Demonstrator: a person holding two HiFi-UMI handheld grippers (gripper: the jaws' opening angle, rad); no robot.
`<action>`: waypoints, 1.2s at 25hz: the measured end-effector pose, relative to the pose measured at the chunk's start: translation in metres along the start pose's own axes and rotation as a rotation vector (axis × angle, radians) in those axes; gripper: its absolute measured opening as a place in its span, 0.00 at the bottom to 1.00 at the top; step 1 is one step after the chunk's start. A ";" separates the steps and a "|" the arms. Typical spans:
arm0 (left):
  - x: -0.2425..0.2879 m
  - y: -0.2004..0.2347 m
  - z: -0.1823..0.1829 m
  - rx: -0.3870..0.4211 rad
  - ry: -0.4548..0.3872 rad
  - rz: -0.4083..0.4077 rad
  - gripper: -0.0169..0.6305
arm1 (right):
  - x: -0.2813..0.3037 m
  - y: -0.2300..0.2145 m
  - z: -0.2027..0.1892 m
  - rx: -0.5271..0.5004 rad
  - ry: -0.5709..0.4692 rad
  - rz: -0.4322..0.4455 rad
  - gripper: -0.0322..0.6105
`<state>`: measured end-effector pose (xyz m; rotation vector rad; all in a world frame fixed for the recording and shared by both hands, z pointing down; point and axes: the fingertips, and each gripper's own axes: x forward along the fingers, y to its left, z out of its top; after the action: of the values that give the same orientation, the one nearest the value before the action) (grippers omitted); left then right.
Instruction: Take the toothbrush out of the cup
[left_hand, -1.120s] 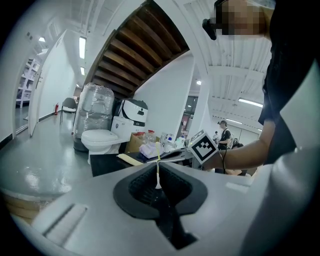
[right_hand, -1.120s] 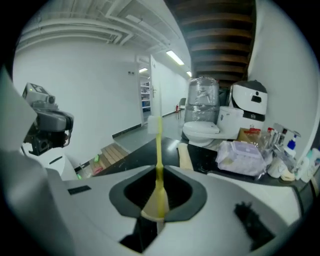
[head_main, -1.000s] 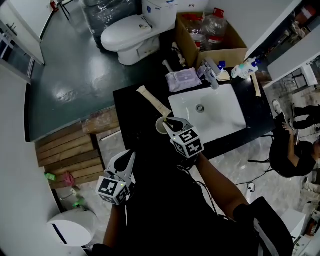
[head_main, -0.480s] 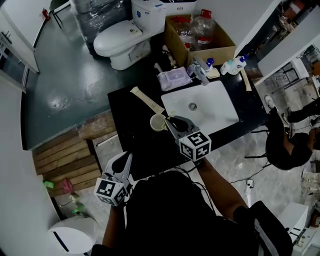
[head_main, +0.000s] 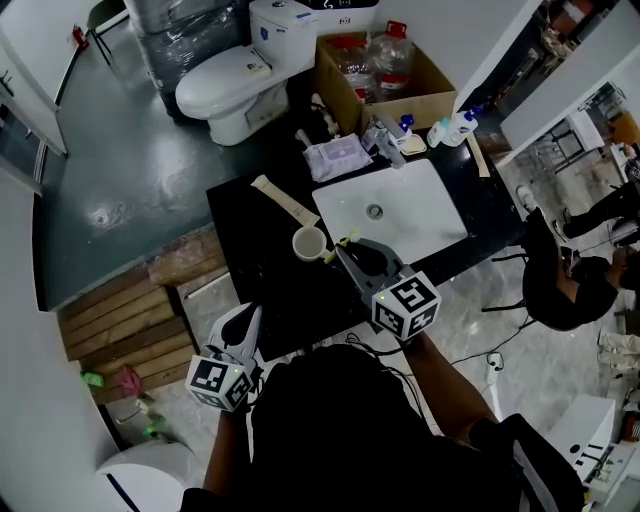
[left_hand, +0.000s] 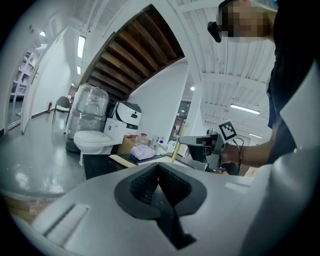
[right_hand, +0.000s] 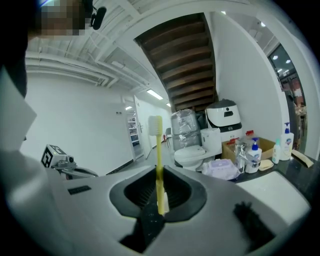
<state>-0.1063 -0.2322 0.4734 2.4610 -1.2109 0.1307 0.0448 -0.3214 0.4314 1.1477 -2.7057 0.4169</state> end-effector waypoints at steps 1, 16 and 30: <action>-0.001 0.000 0.000 0.000 -0.002 -0.002 0.04 | -0.005 0.001 -0.001 0.003 0.002 -0.002 0.13; -0.006 -0.010 -0.001 0.020 0.014 -0.039 0.04 | -0.046 0.018 -0.047 0.055 0.060 -0.025 0.13; -0.006 -0.008 -0.005 0.027 0.042 -0.050 0.04 | -0.052 0.016 -0.065 0.103 0.075 -0.048 0.13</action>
<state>-0.1034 -0.2209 0.4739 2.4969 -1.1369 0.1848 0.0721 -0.2550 0.4762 1.1950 -2.6147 0.5859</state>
